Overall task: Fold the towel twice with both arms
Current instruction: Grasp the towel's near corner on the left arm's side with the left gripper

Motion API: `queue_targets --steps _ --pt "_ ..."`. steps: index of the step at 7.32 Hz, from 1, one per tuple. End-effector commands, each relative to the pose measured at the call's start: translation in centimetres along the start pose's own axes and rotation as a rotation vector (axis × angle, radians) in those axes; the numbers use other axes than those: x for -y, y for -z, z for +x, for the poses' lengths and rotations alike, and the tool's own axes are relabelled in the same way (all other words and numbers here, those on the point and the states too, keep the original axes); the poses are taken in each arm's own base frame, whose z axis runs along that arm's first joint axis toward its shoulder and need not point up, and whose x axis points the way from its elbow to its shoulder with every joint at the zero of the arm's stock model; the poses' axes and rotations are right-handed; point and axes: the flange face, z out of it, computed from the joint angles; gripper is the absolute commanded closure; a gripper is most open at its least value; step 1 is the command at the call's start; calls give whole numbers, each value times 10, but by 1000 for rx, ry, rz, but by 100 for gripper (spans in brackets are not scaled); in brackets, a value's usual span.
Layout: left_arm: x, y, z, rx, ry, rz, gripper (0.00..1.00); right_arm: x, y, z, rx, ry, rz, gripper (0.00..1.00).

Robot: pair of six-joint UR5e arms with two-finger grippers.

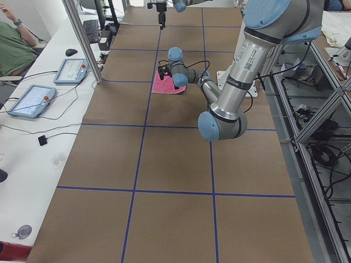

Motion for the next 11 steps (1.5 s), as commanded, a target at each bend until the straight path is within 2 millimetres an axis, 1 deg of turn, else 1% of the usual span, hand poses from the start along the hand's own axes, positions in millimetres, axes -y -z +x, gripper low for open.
queue_targets --steps 1,2,3,4,5,6,9,10,11 --pt "-17 -25 -6 30 8 6 6 -11 -12 -13 32 34 -5 0" --pt "-15 -30 -9 40 10 4 9 -17 -18 -21 54 29 -6 0" --pt "-13 -35 -12 48 13 5 14 -19 -22 -24 69 51 -7 0" --pt "-12 -35 -13 50 15 6 21 -20 -24 -24 69 54 -8 0" --pt "-13 -36 -14 51 16 5 35 -19 -25 -22 66 50 -9 0" --pt "-13 -36 -16 54 17 2 44 -19 -25 -23 68 51 -10 0" --pt "-16 -38 -19 59 16 -4 54 -19 -25 -23 68 51 -10 0" --pt "-17 -36 -17 55 14 -6 61 -19 -24 -22 68 51 -9 0" --pt "-21 -38 -17 58 12 -15 66 -19 -24 -22 67 51 -9 0"
